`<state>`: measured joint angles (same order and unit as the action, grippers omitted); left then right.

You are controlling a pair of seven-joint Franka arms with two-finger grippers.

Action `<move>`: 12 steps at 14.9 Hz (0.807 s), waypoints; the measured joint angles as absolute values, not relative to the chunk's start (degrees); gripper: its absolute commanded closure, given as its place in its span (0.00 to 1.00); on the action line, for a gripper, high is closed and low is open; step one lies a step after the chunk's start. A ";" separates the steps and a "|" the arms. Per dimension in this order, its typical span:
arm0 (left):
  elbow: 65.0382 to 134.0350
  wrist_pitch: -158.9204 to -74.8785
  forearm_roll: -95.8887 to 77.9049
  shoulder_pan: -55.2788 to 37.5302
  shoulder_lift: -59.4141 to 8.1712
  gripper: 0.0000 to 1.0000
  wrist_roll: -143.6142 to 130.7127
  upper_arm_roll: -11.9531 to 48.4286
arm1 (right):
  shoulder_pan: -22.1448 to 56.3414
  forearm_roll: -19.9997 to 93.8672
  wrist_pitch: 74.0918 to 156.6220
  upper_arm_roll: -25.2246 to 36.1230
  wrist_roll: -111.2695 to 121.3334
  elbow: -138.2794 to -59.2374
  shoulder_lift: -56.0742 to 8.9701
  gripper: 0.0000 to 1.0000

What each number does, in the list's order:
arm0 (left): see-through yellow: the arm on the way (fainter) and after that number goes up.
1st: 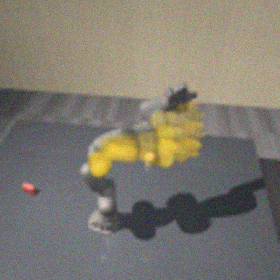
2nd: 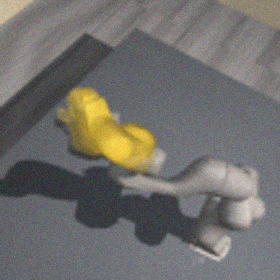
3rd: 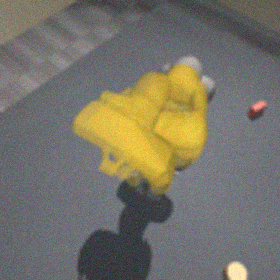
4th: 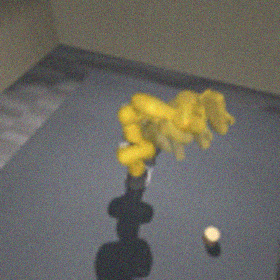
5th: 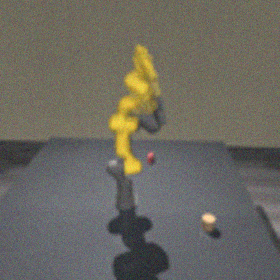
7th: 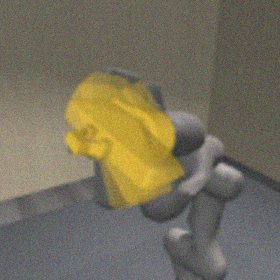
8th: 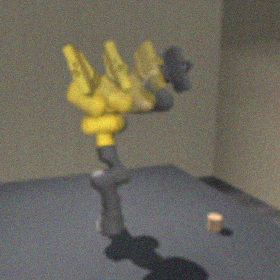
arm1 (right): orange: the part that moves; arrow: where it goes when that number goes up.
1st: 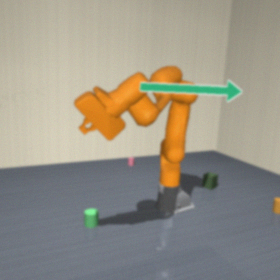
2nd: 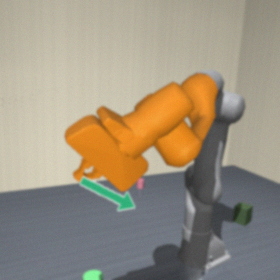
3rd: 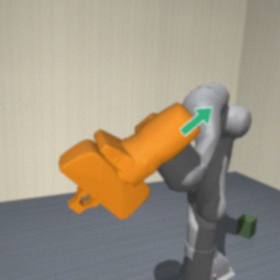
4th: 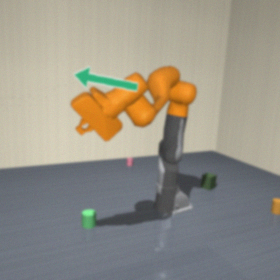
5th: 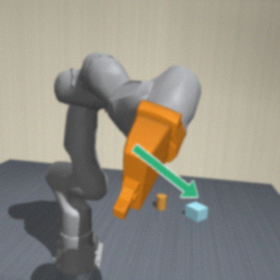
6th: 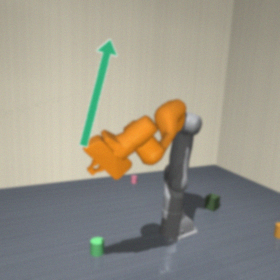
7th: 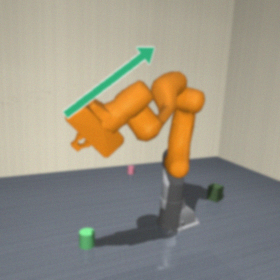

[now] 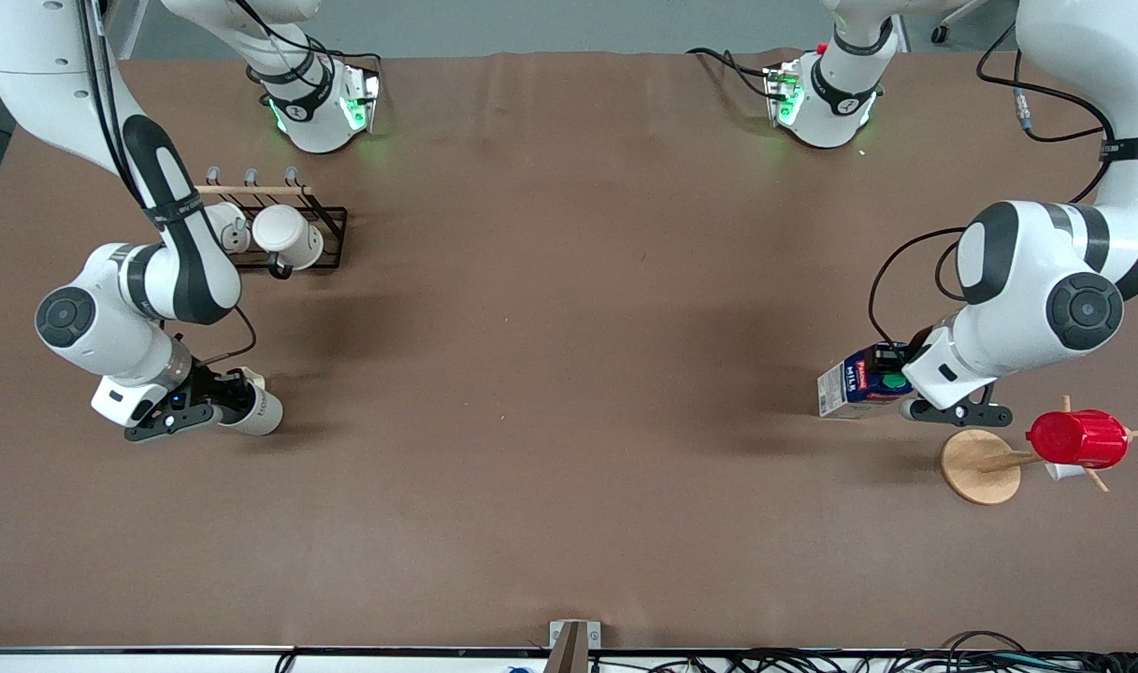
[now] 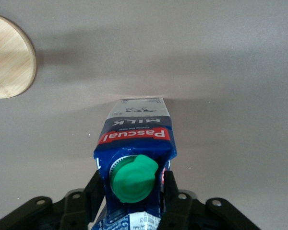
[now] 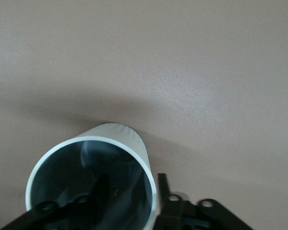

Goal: Place cup and milk on table
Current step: 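Carry the white mug with the right gripper while the left gripper carries the milk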

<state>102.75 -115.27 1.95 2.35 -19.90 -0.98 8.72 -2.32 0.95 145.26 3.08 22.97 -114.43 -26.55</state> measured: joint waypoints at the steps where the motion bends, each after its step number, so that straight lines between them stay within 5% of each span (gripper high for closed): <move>1: 102.75 -115.27 1.95 2.35 -19.90 0.59 -0.97 8.72 | -2.32 0.99 145.26 3.09 22.25 -114.28 -26.55 1.00; 5: 102.28 -115.28 1.95 2.35 -19.83 0.59 -0.95 8.73 | -2.23 1.02 143.48 2.83 14.89 -112.87 -26.52 1.00; 8: 99.92 -114.69 1.95 2.36 -19.17 0.61 -0.93 8.89 | -1.46 1.03 134.19 1.30 6.09 -109.05 -25.45 1.00; 12: 95.11 -109.49 1.95 2.32 -17.84 0.61 -0.93 10.57 | 0.14 1.07 125.86 -8.56 -14.74 -105.16 -21.62 1.00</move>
